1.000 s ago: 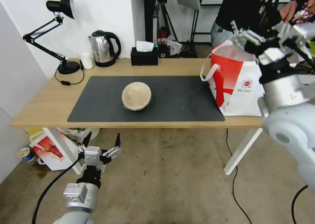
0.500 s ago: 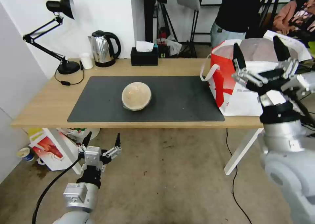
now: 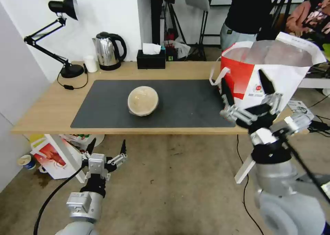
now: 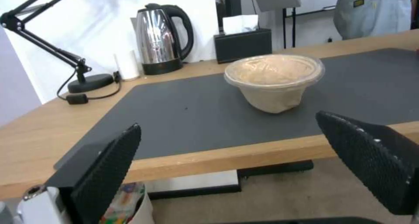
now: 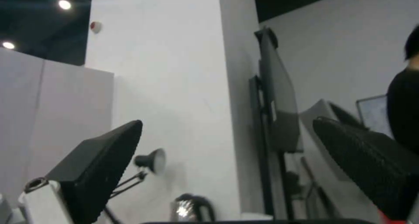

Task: Pick up the trash from the table and place it into the takeout bag.

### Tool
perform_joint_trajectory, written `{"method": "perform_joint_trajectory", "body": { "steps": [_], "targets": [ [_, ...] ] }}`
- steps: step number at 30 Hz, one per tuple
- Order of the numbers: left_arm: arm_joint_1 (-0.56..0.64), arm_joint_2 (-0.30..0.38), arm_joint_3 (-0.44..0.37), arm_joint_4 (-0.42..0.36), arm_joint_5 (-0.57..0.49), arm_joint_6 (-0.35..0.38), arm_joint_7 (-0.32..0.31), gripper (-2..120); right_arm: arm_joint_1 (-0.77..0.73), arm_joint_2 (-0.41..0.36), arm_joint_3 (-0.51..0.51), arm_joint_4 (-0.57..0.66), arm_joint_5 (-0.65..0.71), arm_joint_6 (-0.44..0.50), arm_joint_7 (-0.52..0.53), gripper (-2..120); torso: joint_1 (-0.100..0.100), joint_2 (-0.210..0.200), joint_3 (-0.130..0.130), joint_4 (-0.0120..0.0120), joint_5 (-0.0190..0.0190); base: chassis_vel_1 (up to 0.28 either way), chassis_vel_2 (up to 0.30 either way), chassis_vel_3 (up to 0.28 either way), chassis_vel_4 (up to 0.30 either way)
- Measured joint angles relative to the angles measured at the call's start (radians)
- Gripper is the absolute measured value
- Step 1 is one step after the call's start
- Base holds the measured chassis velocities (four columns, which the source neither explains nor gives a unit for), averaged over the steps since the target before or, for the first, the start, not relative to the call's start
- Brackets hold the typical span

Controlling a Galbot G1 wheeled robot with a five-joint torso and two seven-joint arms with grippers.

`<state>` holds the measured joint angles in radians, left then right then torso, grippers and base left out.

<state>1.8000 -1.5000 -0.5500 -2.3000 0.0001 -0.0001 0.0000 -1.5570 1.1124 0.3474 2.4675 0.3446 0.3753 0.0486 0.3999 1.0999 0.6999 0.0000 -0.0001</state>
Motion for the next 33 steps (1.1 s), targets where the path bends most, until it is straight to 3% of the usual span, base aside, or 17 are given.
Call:
{"method": "perform_joint_trajectory", "body": {
  "steps": [3,16,33],
  "targets": [
    [0.000,0.000,0.000,0.000,0.000,0.000,0.000,100,-0.037,0.013,-0.060,-0.016,-0.056,0.033,-0.010,100,0.000,0.000,0.000,0.0000,0.0000,0.000,0.000,0.000,0.000],
    [0.000,0.000,0.000,0.000,0.000,0.000,0.000,100,-0.119,0.026,-0.126,-0.124,-0.210,0.120,0.005,100,0.000,0.000,0.000,0.0000,0.0001,0.000,0.000,0.000,0.000],
    [0.000,0.000,0.000,0.000,0.000,0.000,0.000,100,-0.250,0.042,-0.105,-0.161,-0.445,0.157,0.334,100,0.000,0.000,0.000,-0.0001,0.0002,0.000,0.000,0.000,0.000]
  ]
}}
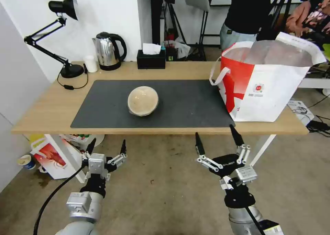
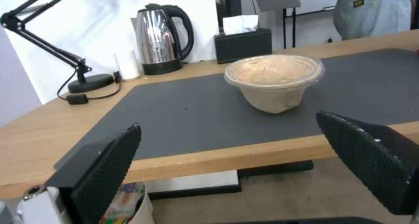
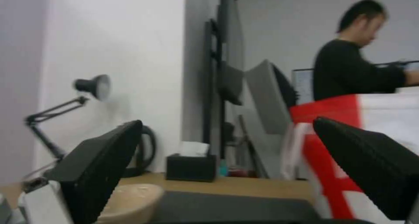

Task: Pick up the trash from the table and place it into the takeout bag.

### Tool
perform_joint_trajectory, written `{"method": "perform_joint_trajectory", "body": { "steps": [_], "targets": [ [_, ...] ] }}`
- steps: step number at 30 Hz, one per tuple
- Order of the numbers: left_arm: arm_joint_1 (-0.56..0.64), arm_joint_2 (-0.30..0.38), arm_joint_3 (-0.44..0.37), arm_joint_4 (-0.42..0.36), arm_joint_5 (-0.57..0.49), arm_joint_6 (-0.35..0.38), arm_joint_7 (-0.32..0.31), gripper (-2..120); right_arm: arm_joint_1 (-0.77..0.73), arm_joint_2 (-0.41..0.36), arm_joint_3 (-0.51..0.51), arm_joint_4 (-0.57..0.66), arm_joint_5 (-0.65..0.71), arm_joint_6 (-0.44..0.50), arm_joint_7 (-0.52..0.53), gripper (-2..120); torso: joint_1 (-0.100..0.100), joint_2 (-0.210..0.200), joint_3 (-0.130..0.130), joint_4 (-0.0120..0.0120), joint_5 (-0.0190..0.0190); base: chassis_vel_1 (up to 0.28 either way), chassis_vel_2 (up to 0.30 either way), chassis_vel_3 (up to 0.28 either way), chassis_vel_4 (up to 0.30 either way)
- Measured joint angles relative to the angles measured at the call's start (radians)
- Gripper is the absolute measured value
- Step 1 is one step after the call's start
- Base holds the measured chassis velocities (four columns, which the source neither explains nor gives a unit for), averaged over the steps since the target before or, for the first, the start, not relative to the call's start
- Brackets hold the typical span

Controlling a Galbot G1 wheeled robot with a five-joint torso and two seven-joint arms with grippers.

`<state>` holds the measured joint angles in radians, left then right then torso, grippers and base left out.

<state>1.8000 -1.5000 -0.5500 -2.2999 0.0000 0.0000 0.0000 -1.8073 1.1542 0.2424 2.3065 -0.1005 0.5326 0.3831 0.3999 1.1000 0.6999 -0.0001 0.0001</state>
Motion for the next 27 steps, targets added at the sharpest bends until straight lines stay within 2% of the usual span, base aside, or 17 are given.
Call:
{"method": "perform_joint_trajectory", "body": {
  "steps": [16,27],
  "targets": [
    [0.000,0.000,0.000,0.000,0.000,0.000,0.000,100,-0.075,0.015,0.003,0.005,-0.079,0.012,0.231,100,0.000,0.000,0.000,0.0001,0.0000,0.000,0.000,0.000,0.000],
    [0.000,0.000,0.000,0.000,0.000,0.000,0.000,100,-0.061,-0.018,0.043,-0.051,-0.072,0.008,0.259,100,0.000,0.000,0.000,0.0001,0.0000,0.000,0.000,0.000,0.000]
  ]
}}
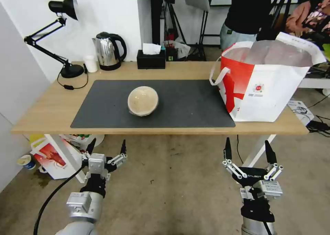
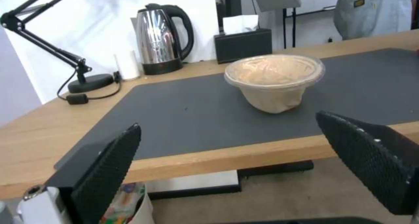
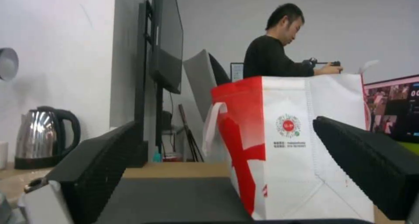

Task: Pick up the trash from the table and place it into the takeout bag.

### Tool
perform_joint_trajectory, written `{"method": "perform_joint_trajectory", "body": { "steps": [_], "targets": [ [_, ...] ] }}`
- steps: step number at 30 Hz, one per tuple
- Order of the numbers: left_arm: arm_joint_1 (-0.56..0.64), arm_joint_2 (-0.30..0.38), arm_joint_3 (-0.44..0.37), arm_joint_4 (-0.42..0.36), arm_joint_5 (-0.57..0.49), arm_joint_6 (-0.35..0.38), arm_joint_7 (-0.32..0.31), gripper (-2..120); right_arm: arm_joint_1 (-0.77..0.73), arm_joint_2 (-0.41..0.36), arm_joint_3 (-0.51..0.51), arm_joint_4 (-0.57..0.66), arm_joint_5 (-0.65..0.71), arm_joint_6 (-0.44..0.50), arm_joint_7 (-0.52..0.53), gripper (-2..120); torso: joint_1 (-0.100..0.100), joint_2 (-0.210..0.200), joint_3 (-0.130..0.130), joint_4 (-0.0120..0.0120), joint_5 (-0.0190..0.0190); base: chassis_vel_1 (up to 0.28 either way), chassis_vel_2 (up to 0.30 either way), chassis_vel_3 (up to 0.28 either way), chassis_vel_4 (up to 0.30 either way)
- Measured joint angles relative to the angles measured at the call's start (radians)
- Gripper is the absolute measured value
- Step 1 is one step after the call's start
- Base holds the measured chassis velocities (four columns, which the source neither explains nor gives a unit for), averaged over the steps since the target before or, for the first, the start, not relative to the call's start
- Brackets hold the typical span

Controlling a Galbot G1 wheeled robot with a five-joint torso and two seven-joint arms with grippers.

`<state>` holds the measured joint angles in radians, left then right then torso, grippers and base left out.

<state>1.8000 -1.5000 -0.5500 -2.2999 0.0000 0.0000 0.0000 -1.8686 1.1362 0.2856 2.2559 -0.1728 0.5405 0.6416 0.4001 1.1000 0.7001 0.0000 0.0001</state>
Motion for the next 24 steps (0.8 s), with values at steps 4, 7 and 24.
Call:
{"method": "perform_joint_trajectory", "body": {
  "steps": [4,7,24],
  "targets": [
    [0.000,0.000,0.000,0.000,0.000,0.000,0.000,100,0.004,-0.003,0.001,-0.007,0.010,-0.013,0.008,100,0.000,0.000,0.000,0.0000,0.0000,0.000,0.000,0.000,0.000],
    [0.000,0.000,0.000,0.000,0.000,0.000,0.000,100,0.010,-0.006,-0.003,-0.017,0.022,-0.021,0.008,100,0.000,0.000,0.000,0.0000,0.0000,0.000,0.000,0.000,0.000],
    [0.000,0.000,0.000,0.000,0.000,0.000,0.000,100,0.025,-0.002,-0.063,-0.033,0.074,-0.023,-0.036,100,0.000,0.000,0.000,0.0000,-0.0001,0.000,0.000,0.000,0.000]
  ]
}}
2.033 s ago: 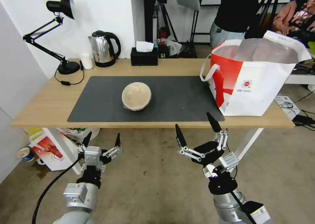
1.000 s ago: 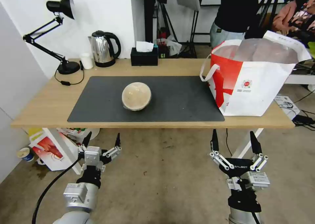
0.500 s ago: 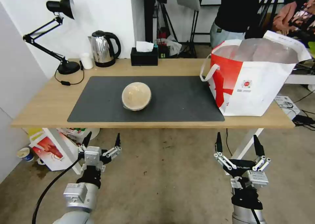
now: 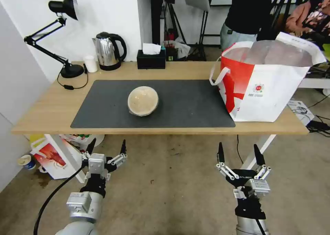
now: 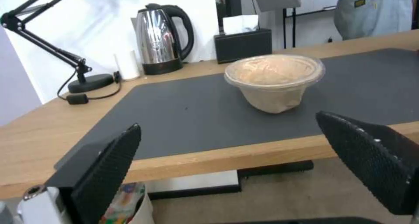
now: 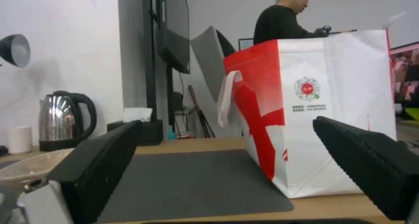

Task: Pick up the trash from the table and place it into the takeout bag.

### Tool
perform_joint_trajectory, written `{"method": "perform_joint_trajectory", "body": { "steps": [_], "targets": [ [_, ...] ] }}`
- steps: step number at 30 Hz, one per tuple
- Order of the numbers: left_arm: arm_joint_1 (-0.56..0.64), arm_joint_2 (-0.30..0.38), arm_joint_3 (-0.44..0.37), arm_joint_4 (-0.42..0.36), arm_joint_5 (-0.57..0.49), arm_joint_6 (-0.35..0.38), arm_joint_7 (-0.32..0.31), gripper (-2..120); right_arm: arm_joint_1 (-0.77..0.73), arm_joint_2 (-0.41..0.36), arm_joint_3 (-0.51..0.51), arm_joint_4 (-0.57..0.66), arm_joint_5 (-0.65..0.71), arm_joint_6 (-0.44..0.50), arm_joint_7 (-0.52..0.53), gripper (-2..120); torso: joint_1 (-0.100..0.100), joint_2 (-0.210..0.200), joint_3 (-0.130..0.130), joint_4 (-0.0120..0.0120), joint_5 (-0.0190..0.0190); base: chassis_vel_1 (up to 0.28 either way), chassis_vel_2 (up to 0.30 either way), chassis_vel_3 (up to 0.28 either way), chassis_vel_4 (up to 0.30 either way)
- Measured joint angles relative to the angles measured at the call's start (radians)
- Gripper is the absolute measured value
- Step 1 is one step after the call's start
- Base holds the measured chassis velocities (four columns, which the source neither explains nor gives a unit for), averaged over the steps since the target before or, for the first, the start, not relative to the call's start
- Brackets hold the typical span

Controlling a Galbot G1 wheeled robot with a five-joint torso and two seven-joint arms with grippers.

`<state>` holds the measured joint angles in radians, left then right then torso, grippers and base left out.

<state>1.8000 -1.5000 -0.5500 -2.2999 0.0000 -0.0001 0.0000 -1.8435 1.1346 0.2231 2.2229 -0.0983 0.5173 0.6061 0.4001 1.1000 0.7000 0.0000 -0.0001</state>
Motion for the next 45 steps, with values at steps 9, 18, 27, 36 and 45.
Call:
{"method": "perform_joint_trajectory", "body": {
  "steps": [9,18,27,36,45],
  "targets": [
    [0.000,0.000,0.000,0.000,0.000,0.000,0.000,100,0.003,0.001,-0.001,-0.007,0.000,-0.001,-0.003,100,0.000,0.000,0.000,0.0000,0.0001,0.000,0.000,0.000,0.000],
    [0.000,0.000,0.000,0.000,0.000,0.000,0.000,100,0.004,0.001,0.000,-0.008,0.000,-0.002,-0.003,100,0.000,0.000,0.000,0.0000,0.0001,0.000,0.000,0.000,0.000],
    [0.000,0.000,0.000,0.000,0.000,0.000,0.000,100,0.004,0.001,0.001,-0.008,-0.001,-0.002,-0.003,100,0.000,0.000,0.000,0.0000,0.0000,0.000,0.000,0.000,0.000],
    [0.000,0.000,0.000,0.000,0.000,0.000,0.000,100,0.004,0.001,0.001,-0.008,-0.001,-0.002,-0.003,100,0.000,0.000,0.000,0.0000,0.0001,0.000,0.000,0.000,0.000],
    [0.000,0.000,0.000,0.000,0.000,0.000,0.000,100,0.004,0.001,0.001,-0.008,-0.002,-0.002,-0.003,100,0.000,0.000,0.000,0.0000,0.0001,0.000,0.000,0.000,0.000]
  ]
}}
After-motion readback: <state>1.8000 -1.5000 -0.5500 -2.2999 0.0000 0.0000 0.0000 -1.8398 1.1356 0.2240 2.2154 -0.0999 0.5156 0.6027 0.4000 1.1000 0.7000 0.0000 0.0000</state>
